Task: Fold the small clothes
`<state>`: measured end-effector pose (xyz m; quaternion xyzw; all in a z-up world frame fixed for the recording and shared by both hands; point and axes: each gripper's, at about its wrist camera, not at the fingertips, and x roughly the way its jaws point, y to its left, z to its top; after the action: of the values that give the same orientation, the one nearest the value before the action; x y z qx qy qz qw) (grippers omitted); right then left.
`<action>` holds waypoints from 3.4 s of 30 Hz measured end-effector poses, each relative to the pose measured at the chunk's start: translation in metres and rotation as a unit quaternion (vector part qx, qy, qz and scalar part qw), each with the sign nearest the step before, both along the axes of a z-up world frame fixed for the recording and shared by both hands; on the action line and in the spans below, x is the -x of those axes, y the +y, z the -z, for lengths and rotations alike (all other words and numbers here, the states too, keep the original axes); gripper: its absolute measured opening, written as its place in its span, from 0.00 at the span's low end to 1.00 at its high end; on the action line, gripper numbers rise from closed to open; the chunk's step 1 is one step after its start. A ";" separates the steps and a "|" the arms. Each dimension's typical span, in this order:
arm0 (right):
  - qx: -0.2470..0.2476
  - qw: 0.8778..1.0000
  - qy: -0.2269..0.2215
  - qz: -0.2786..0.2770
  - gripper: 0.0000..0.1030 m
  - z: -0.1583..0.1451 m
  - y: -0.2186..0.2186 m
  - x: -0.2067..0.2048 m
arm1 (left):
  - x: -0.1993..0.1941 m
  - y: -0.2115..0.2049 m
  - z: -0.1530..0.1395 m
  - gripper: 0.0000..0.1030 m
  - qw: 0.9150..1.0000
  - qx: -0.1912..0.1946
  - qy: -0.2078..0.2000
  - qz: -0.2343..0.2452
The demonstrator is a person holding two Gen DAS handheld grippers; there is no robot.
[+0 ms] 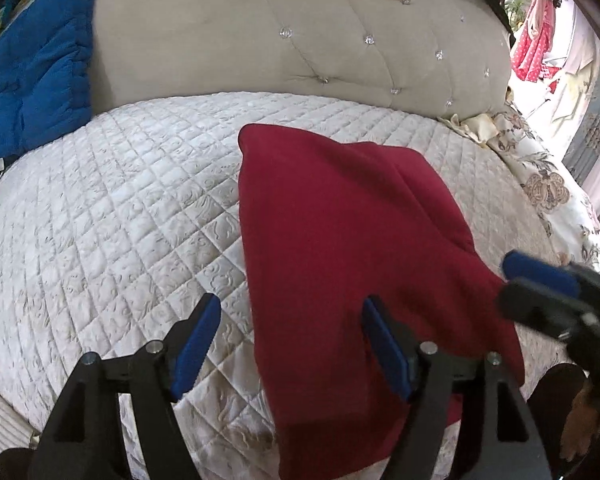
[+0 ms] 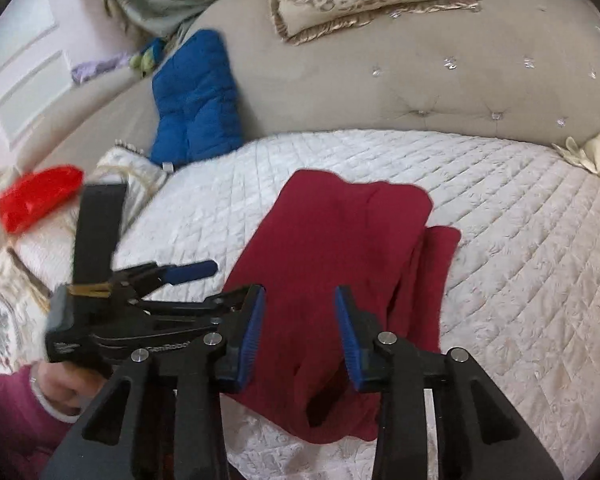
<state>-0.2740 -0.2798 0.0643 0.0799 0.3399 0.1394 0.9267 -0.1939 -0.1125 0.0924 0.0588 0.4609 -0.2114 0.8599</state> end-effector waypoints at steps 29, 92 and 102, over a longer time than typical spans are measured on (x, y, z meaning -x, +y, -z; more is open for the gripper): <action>0.030 0.994 0.015 0.108 0.14 0.024 -0.010 0.023 | 0.021 0.010 -0.020 0.82 0.998 0.007 -0.054 -0.018; 0.048 0.985 -0.016 0.167 0.39 0.003 -0.007 0.020 | 0.034 0.027 -0.047 0.88 0.992 0.009 -0.117 -0.039; 0.048 0.985 -0.014 0.164 0.39 0.006 -0.006 0.016 | 0.032 0.027 -0.044 0.88 0.993 0.008 -0.112 -0.042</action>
<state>-0.2905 -0.2860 0.0585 0.0881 0.3158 -0.0303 0.9442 -0.2255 -0.0859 0.1364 0.0555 0.3616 -0.1710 0.9149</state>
